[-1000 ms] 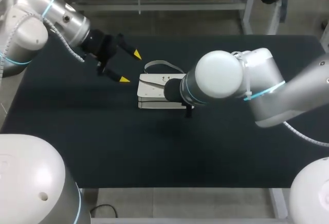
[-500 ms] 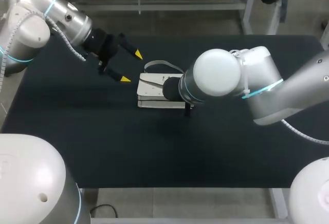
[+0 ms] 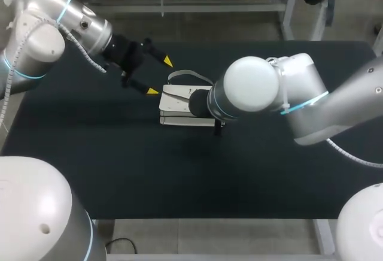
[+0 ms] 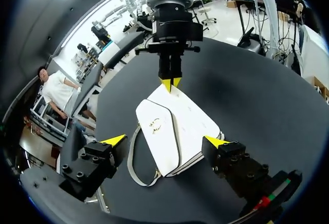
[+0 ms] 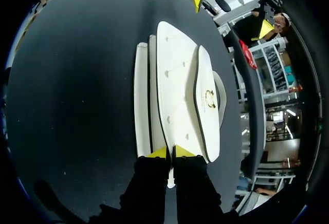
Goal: Pick up the bag, open it, inspect its contents, close it, and place it on the opposite side
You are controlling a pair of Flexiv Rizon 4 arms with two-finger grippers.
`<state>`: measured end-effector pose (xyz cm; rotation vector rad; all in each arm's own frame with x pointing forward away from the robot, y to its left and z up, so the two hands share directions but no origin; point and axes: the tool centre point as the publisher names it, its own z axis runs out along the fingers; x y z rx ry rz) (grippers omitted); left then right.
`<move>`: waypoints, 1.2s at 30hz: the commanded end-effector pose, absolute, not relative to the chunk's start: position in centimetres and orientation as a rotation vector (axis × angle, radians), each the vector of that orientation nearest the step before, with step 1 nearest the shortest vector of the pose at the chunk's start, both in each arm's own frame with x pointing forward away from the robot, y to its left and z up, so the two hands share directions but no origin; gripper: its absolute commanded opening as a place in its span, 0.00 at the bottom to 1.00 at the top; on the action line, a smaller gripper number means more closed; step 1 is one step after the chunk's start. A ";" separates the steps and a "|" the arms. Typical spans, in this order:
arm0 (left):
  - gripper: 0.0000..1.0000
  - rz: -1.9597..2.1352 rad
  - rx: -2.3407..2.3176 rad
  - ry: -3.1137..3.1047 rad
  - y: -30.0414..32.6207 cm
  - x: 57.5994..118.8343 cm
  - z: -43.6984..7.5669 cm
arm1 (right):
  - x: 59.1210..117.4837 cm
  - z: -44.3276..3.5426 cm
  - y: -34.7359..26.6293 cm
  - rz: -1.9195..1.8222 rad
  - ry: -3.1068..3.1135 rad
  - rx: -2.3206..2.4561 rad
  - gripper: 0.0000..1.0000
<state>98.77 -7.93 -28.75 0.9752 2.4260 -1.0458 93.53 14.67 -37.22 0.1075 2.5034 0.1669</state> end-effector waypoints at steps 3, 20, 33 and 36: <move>0.80 -1.027 0.995 2.390 -9.2 98.3 -29.5 | 93.6 -37.4 14.8 0.165 2.504 0.109 0.00; 0.77 -1.035 1.065 2.420 -11.5 98.1 -33.0 | 93.6 -37.4 14.8 0.165 2.504 0.109 0.00; 0.55 -0.961 1.070 2.427 -13.2 99.1 -34.8 | 93.6 -37.4 14.8 0.165 2.504 0.109 0.00; 0.47 -0.939 1.060 2.418 -13.3 99.3 -35.0 | 93.6 -37.4 14.8 0.165 2.504 0.109 0.00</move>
